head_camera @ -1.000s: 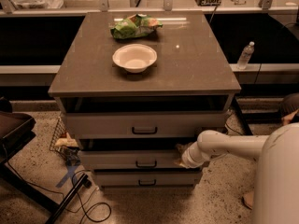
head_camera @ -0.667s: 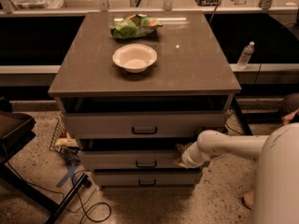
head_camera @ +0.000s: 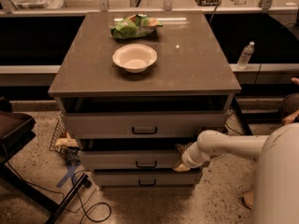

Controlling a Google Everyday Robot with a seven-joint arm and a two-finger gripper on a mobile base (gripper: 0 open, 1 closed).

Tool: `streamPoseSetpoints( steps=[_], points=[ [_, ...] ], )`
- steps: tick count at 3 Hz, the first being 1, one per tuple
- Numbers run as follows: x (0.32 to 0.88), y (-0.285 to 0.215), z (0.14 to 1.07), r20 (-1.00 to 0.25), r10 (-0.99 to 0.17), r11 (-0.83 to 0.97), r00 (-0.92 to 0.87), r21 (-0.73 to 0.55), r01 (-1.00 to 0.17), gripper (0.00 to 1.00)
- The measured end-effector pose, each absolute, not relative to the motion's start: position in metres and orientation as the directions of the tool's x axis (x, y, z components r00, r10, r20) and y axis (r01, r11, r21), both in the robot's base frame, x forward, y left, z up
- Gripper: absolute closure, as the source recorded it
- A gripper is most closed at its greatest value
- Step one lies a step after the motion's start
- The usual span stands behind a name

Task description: Open middle drawer

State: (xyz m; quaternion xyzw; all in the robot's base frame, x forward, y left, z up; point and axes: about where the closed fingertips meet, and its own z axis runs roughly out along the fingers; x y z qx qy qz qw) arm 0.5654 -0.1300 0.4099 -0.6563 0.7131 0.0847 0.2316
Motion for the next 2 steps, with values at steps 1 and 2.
streamPoseSetpoints(
  steps=[1, 2],
  points=[
    [0.5652, -0.1297, 0.4096, -0.442, -0.897, 0.124, -0.031, -0.182, -0.975, 0.0],
    [0.5651, -0.1296, 0.4096, -0.442, -0.897, 0.124, -0.031, -0.182, -0.975, 0.0]
  ],
)
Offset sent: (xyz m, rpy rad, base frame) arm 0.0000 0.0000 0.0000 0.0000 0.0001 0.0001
